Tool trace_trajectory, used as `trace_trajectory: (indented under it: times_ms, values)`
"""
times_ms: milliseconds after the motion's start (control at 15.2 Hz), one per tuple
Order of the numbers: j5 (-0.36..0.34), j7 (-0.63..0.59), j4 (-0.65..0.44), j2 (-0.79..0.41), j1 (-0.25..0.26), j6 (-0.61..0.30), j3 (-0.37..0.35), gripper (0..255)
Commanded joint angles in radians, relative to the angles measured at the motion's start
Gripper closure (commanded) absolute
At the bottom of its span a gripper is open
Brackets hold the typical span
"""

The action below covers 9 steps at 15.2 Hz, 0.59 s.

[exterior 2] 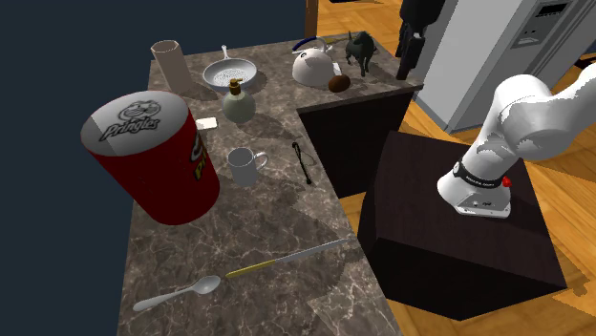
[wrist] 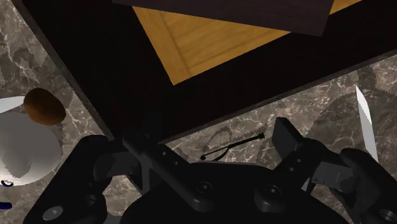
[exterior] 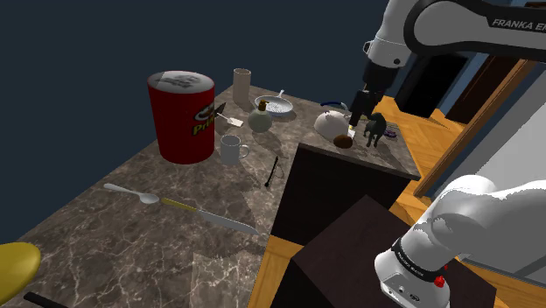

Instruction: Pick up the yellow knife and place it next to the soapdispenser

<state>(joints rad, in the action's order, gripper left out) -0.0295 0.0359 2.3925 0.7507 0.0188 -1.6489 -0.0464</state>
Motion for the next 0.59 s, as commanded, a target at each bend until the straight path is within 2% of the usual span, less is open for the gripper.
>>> trace_trajectory:
  times_ms: [0,528]
  values:
    - [0.000,0.000,0.000,0.000,0.000,0.000,0.000,0]
    - [0.056,-0.044,0.017,-0.186,0.067,-0.196,-0.096,0]
